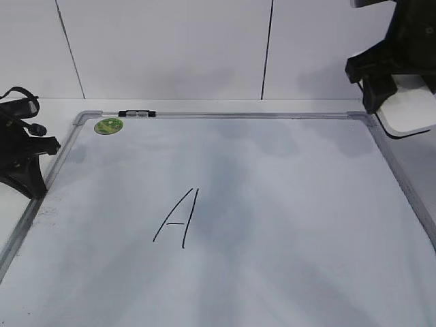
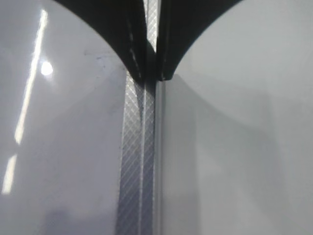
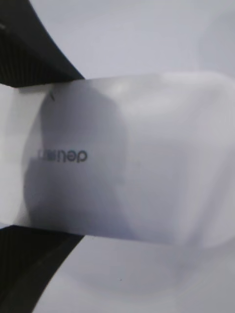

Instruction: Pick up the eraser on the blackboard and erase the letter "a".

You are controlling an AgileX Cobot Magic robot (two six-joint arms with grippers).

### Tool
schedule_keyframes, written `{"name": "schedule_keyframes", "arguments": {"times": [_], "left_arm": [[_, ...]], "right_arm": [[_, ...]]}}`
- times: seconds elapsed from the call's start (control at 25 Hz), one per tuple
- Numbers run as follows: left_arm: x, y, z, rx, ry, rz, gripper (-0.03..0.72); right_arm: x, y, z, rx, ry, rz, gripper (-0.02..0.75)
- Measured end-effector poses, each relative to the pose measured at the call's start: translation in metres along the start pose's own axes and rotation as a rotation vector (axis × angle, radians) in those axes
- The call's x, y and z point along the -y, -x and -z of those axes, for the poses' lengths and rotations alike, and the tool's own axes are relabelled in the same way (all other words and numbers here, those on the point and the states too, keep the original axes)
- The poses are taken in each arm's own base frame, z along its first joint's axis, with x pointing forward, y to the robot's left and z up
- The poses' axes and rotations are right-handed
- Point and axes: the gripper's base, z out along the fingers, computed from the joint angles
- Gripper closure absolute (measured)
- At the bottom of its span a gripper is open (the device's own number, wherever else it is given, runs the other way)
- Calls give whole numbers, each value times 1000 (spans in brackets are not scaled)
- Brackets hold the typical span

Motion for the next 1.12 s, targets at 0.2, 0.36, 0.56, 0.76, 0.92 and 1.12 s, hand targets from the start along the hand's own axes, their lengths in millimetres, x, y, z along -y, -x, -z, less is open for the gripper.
{"name": "schedule_keyframes", "arguments": {"times": [0.2, 0.36, 0.56, 0.76, 0.92, 1.12], "left_arm": [[0, 0, 0, 1, 0, 0, 625], [1, 0, 1, 5, -4, 1, 564], [3, -1, 10, 25, -8, -3, 517], [7, -3, 25, 64, -12, -11, 461], [11, -7, 44, 111, -14, -24, 440], [19, -16, 74, 178, -19, -45, 437]], "right_arm": [[13, -5, 15, 34, -3, -35, 177], [17, -8, 23, 57, -5, -48, 177], [18, -9, 24, 57, -5, -48, 177], [17, -14, 15, 24, -23, -42, 177], [18, -21, 4, -14, -63, -36, 177], [20, -22, 2, -12, -98, -35, 177]]}}
